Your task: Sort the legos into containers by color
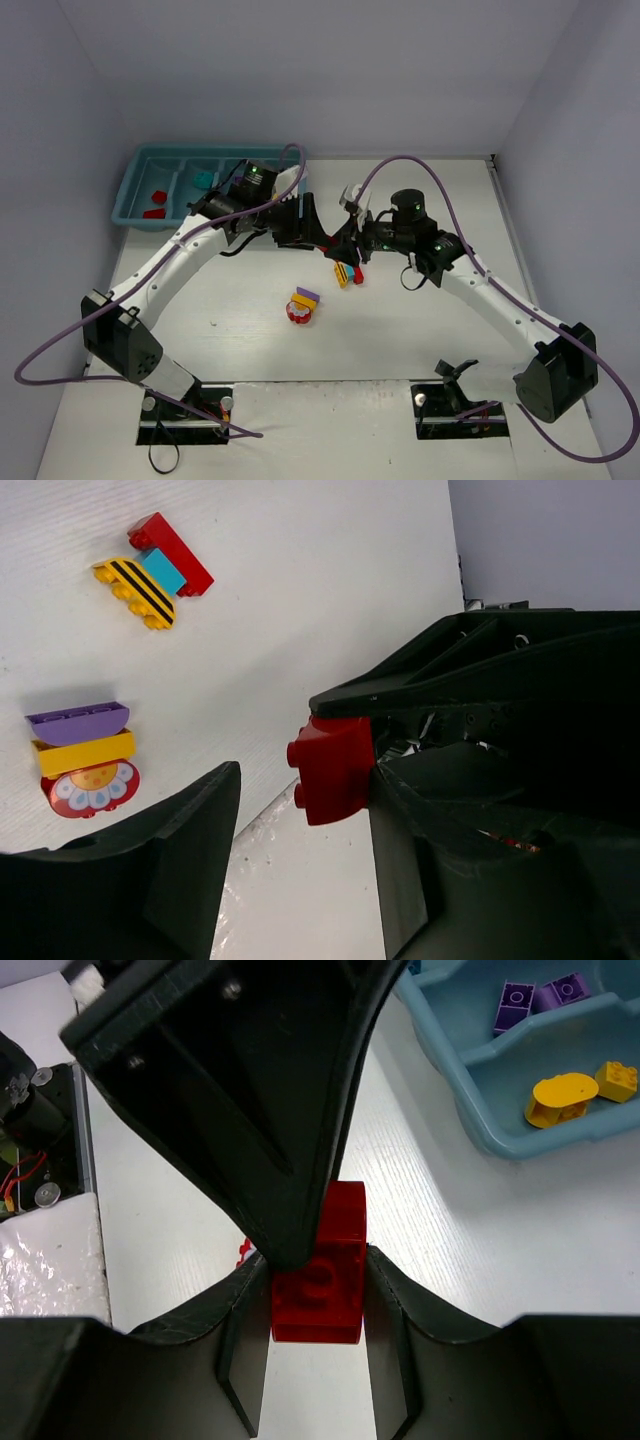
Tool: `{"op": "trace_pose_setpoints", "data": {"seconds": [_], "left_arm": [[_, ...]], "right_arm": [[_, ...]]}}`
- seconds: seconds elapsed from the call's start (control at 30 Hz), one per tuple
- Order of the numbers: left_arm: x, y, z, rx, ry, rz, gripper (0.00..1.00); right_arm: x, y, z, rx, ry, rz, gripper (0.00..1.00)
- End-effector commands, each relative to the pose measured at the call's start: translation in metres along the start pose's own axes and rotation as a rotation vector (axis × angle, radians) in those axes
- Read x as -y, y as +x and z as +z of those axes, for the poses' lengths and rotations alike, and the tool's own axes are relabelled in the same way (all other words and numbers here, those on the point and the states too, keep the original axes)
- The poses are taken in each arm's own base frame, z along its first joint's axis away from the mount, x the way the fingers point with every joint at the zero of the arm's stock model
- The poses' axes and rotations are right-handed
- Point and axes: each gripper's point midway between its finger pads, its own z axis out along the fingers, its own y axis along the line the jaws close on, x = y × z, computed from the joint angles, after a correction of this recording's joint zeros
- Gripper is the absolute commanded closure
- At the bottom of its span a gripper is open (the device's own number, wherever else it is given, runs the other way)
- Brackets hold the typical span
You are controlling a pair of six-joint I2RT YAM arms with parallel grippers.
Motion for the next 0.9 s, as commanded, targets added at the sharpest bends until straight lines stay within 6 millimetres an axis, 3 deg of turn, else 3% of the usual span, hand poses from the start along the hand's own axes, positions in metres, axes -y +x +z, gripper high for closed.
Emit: {"op": "trace_pose_setpoints", "data": {"seconds": [0.0, 0.2, 0.27, 0.37, 0.4, 0.5, 0.57, 0.6, 0.7, 0.73, 0.77, 0.83, 0.87], "left_arm": [[0.026, -0.011, -0.005, 0.038, 0.063, 0.070, 0.53], [0.024, -0.014, 0.003, 0.039, 0.063, 0.062, 0.58], [0.025, -0.014, 0.004, 0.036, 0.072, 0.056, 0.64], [0.025, -0.014, 0.004, 0.037, 0.077, 0.062, 0.83], [0.025, -0.014, 0.004, 0.041, 0.076, 0.067, 0.94], [0.023, -0.018, -0.001, 0.071, 0.054, 0.084, 1.00], [0.014, -0.022, -0.004, 0.089, 0.018, 0.109, 1.00], [0.011, -0.025, -0.008, 0.097, 0.005, 0.141, 1.00], [-0.029, -0.041, -0.029, 0.144, -0.132, 0.144, 1.00], [-0.030, -0.039, -0.031, 0.133, -0.139, 0.159, 1.00], [-0.051, -0.054, -0.045, 0.180, -0.199, 0.138, 1.00], [-0.078, -0.071, -0.070, 0.234, -0.308, 0.140, 1.00], [-0.110, -0.091, -0.094, 0.307, -0.430, 0.105, 1.00]], "right_arm": [[-0.001, -0.045, 0.003, 0.111, -0.015, -0.108, 0.92], [-0.004, -0.046, 0.005, 0.112, -0.020, -0.114, 0.91], [-0.004, -0.045, 0.006, 0.109, -0.020, -0.113, 0.91], [-0.004, -0.045, 0.006, 0.108, -0.021, -0.113, 0.91], [-0.003, -0.045, 0.006, 0.107, -0.016, -0.114, 0.88], [-0.001, -0.041, 0.007, 0.099, -0.009, -0.116, 0.73], [0.001, -0.039, 0.007, 0.095, 0.004, -0.118, 0.40], [0.004, -0.038, 0.006, 0.091, 0.022, -0.116, 0.34], [0.009, -0.036, 0.004, 0.084, 0.060, -0.113, 0.15], [0.010, -0.035, 0.003, 0.083, 0.067, -0.112, 0.11], [0.011, -0.035, 0.002, 0.083, 0.078, -0.108, 0.03], [0.013, -0.033, 0.000, 0.081, 0.102, -0.097, 0.01], [0.014, -0.032, -0.002, 0.080, 0.108, -0.093, 0.00]]}}
